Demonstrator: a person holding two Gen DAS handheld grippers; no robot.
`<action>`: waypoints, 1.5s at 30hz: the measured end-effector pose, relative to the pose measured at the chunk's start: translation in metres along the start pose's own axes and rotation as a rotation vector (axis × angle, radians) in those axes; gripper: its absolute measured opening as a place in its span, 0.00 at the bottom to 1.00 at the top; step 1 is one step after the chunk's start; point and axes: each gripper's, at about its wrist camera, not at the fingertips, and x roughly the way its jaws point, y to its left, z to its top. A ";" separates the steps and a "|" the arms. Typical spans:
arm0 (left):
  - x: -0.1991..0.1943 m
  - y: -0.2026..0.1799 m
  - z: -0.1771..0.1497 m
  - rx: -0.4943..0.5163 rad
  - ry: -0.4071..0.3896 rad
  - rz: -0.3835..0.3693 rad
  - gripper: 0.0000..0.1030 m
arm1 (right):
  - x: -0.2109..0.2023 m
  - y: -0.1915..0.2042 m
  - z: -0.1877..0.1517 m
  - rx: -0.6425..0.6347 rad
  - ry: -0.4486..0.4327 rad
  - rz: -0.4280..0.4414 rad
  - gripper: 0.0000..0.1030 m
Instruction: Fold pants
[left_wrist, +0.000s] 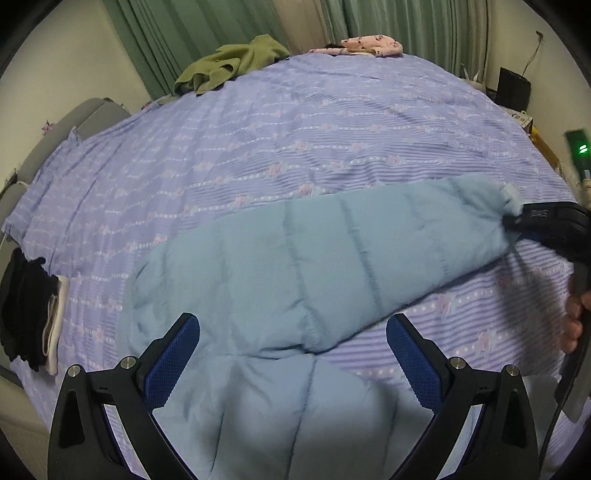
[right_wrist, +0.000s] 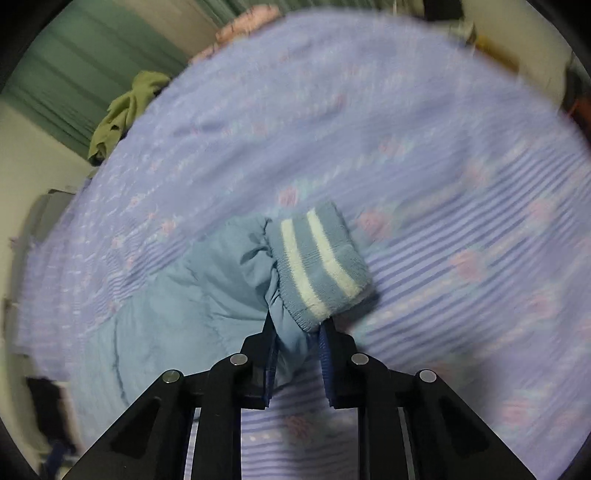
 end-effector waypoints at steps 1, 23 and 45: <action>0.000 0.002 -0.002 -0.004 0.001 -0.001 1.00 | -0.010 0.005 -0.003 -0.038 -0.041 -0.047 0.20; -0.093 0.133 -0.113 -0.081 0.003 0.034 1.00 | -0.163 0.004 -0.175 -0.048 -0.004 -0.055 0.66; 0.016 0.164 -0.147 -0.147 0.298 -0.291 0.99 | -0.108 0.001 -0.267 0.352 0.160 -0.055 0.66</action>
